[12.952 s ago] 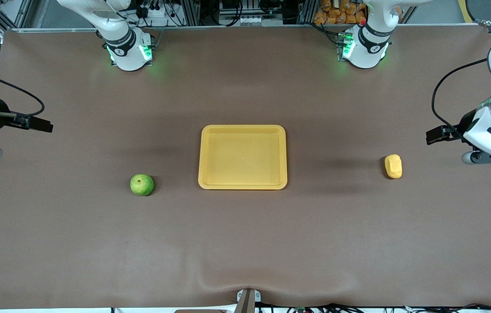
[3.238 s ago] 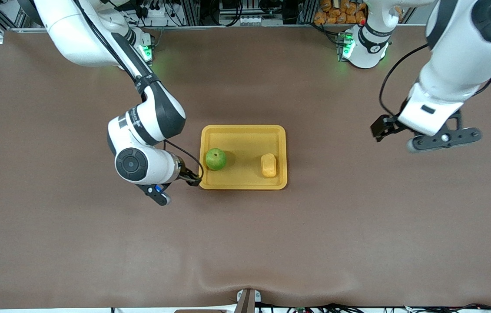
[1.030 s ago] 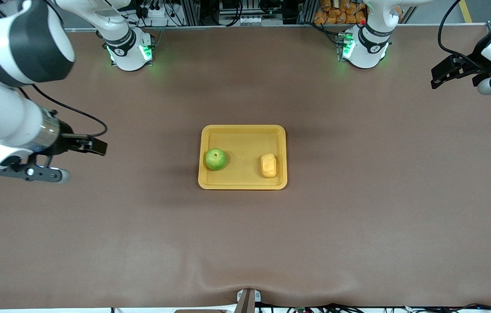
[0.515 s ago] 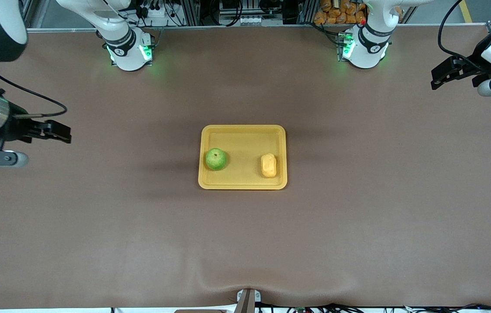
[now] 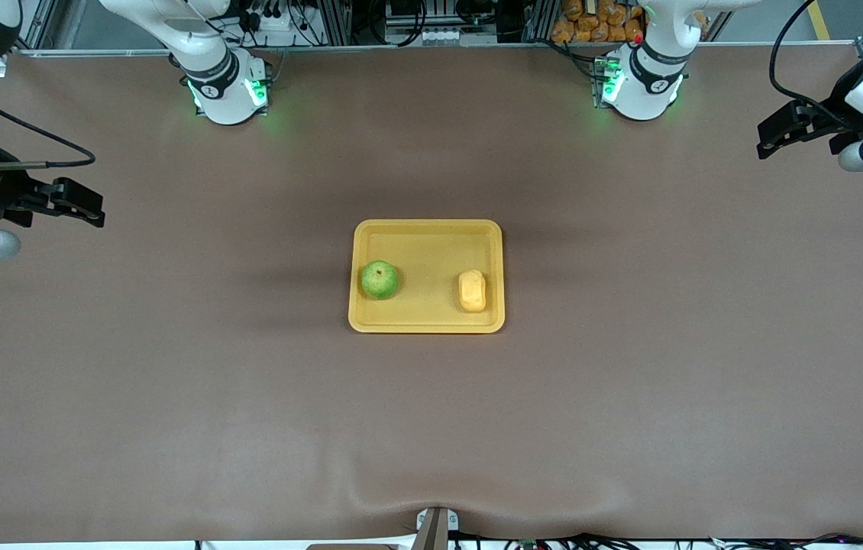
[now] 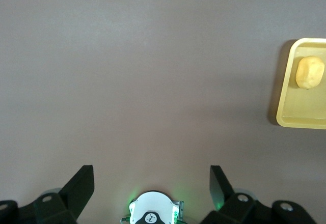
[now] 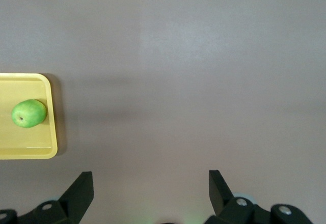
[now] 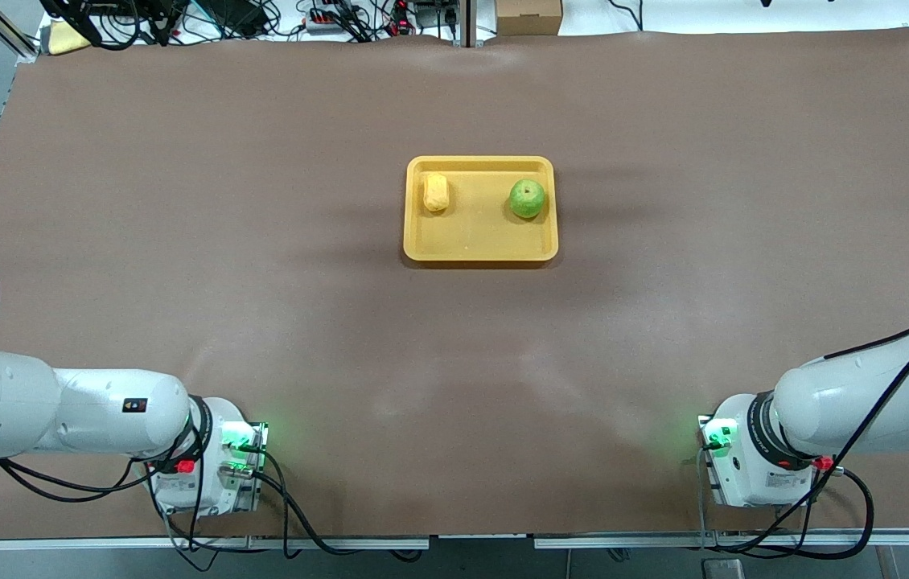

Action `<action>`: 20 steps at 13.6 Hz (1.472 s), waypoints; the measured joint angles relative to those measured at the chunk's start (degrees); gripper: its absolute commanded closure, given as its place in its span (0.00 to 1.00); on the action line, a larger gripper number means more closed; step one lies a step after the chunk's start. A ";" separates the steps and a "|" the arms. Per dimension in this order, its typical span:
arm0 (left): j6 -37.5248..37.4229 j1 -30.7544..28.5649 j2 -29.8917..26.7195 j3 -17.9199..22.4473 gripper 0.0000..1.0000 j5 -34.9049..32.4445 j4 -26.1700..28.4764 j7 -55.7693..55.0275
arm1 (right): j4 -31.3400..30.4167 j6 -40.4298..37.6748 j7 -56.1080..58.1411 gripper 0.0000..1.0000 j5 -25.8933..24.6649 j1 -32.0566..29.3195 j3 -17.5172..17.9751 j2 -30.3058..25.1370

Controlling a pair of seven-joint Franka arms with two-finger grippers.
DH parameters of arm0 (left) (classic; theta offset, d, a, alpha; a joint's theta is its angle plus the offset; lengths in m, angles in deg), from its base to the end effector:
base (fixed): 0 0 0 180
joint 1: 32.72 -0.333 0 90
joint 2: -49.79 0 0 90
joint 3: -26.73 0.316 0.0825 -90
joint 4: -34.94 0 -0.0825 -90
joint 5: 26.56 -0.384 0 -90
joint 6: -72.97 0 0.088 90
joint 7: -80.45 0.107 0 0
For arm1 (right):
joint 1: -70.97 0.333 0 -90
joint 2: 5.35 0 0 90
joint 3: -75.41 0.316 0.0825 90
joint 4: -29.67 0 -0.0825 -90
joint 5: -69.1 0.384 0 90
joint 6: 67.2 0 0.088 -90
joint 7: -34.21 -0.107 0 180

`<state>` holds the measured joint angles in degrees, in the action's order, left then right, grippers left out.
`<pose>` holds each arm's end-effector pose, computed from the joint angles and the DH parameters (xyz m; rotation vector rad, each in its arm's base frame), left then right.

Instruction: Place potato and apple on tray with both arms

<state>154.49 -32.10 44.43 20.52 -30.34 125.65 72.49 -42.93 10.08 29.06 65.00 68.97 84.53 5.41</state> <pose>0.5064 -0.0558 0.6561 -3.0564 -0.0429 0.0873 0.5852 0.0534 0.6400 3.0859 0.0325 -0.1529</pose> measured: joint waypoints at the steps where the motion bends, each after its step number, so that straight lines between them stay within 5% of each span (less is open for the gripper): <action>1: 0.02 0.02 0.00 -0.07 0.00 0.06 0.00 0.00 | -0.45 0.02 1.65 0.00 0.00 -0.01 -0.67 -0.60; 10: 0.04 0.55 0.01 -0.37 0.00 0.11 0.00 0.01 | -7.40 0.02 10.01 0.00 0.02 0.07 -6.27 -9.22; 20: 0.04 0.62 0.00 -0.37 0.00 0.11 -0.01 0.01 | -9.39 0.04 14.67 0.00 1.18 0.15 -9.52 -10.38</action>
<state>154.52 -31.48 44.43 20.15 -30.23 125.64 72.50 -52.32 10.13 43.73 66.19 69.12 75.01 -4.98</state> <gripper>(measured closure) 0.000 0.000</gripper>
